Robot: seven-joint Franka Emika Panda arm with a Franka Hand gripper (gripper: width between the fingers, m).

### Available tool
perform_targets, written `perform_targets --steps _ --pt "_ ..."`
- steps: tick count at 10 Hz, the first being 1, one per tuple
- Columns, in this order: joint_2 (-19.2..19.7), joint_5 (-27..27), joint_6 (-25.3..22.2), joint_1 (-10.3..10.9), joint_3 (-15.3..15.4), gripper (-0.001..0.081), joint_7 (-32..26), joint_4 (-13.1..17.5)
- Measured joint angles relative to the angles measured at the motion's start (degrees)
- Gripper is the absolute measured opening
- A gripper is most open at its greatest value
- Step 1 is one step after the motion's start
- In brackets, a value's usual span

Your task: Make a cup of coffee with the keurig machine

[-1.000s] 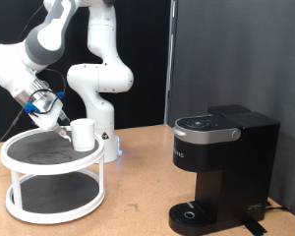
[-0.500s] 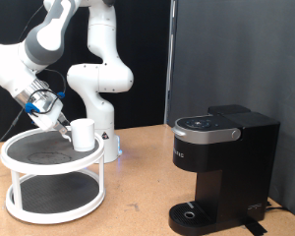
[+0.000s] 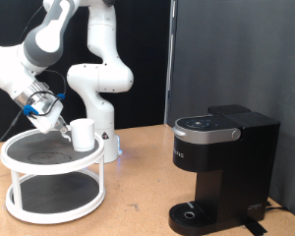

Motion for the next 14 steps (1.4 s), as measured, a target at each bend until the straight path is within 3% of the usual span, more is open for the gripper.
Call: perform_targets --steps 3,8,11,14 --pt "0.0 0.1 -2.4 -0.1 -0.1 0.0007 0.8 1.4" --pt "-0.7 -1.0 -15.9 -0.4 -1.1 0.0007 3.2 9.1" --pt "-0.6 2.4 -14.3 -0.2 -0.2 0.0007 4.8 7.7" --pt "-0.8 10.4 -7.6 1.5 5.1 0.0007 12.5 5.4"
